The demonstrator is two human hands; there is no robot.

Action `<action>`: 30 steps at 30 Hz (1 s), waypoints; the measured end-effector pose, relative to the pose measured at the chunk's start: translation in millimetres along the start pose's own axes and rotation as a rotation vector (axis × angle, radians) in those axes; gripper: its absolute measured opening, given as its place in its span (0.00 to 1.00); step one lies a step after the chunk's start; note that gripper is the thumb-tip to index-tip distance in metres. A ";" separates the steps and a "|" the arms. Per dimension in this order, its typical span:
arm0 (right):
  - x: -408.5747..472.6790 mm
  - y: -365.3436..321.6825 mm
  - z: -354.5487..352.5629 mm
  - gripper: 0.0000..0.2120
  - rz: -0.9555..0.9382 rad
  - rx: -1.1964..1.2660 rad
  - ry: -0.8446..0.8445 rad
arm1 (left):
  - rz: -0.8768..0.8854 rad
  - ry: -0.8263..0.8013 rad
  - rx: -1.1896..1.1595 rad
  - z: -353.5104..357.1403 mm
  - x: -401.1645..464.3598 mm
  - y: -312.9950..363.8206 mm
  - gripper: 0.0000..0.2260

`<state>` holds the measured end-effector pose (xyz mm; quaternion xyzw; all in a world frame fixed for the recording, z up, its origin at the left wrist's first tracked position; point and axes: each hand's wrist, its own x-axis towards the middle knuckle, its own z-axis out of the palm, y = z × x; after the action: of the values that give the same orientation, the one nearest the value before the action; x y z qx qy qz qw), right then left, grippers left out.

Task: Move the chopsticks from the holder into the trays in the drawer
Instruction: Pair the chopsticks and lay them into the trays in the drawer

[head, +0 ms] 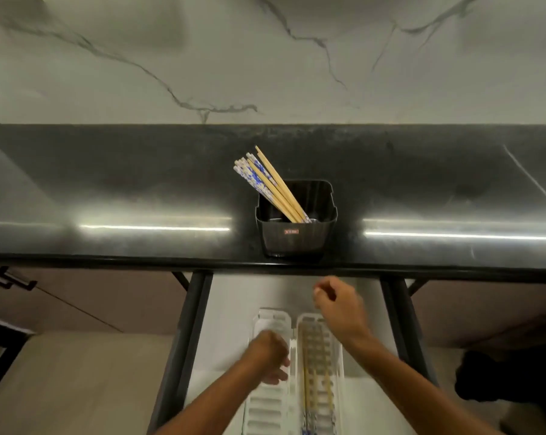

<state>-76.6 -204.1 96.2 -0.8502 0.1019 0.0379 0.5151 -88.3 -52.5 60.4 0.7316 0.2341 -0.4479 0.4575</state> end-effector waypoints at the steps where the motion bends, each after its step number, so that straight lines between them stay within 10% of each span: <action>1: 9.2 -21.4 -4.8 0.07 -0.126 -0.014 0.049 | 0.053 0.077 -0.030 -14.1 -1.8 10.2 0.10; 5: 53.9 -94.2 -9.9 0.02 -0.426 -0.074 0.157 | 0.332 0.334 -0.097 -65.4 -9.1 49.0 0.07; 11: 117.3 -143.9 10.8 0.08 -0.393 -0.389 0.137 | 0.602 0.357 -0.368 -102.0 -20.8 98.7 0.12; 30: 149.5 -137.9 31.7 0.15 -0.271 -0.774 0.102 | 0.633 0.347 -0.325 -110.0 -9.8 107.5 0.13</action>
<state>99.9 -134.3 175.8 -0.9876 -0.0074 -0.0371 0.1521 36.3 -5.9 138.1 0.7505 0.1385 -0.1114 0.6365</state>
